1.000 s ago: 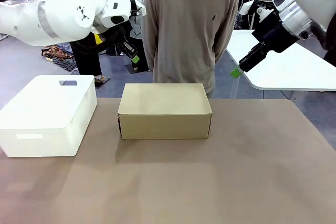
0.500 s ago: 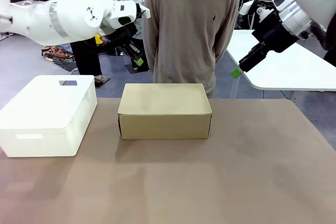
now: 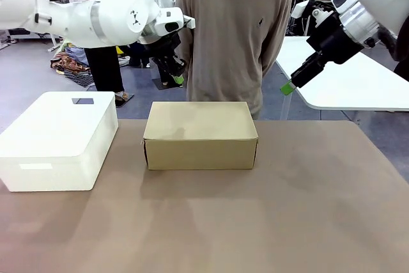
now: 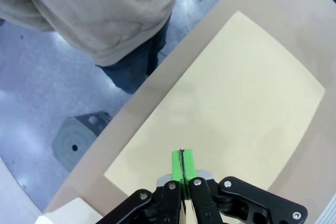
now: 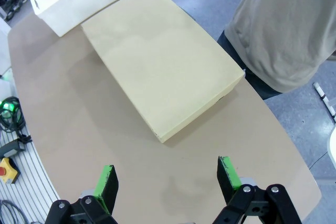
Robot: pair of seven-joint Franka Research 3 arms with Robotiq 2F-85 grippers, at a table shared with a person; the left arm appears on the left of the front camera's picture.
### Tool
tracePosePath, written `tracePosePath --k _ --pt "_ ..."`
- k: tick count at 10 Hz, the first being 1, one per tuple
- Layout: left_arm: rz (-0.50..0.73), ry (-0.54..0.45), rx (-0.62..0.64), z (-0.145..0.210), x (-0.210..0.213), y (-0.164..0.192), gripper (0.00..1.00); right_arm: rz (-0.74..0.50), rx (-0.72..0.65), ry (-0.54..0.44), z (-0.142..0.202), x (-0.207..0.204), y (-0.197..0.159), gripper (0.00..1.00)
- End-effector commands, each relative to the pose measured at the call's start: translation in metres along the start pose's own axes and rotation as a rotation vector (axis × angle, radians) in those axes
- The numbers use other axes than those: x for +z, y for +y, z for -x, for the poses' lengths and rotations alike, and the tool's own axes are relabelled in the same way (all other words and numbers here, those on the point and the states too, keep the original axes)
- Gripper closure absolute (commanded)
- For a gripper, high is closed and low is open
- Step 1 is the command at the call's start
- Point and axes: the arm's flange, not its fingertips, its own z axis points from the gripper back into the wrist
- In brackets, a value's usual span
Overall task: Pack the shoes into the box.
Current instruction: Press down on the lid of the Shoes Box.
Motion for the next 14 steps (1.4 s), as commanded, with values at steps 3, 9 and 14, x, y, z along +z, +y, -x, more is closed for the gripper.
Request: tracePosePath --k 3,9,14 --pt "0.036 0.046 0.009 -0.026 -0.039 -0.005 1.0 0.004 -0.001 0.008 -0.001 0.001 0.0 0.0" --pt "0.027 0.06 0.003 -0.034 -0.084 0.003 1.0 0.004 -0.001 0.008 -0.001 0.001 0.0 0.0" --pt "0.002 0.064 0.029 -0.029 -0.106 0.008 1.0 0.004 -0.001 0.008 -0.001 0.001 0.0 0.0"
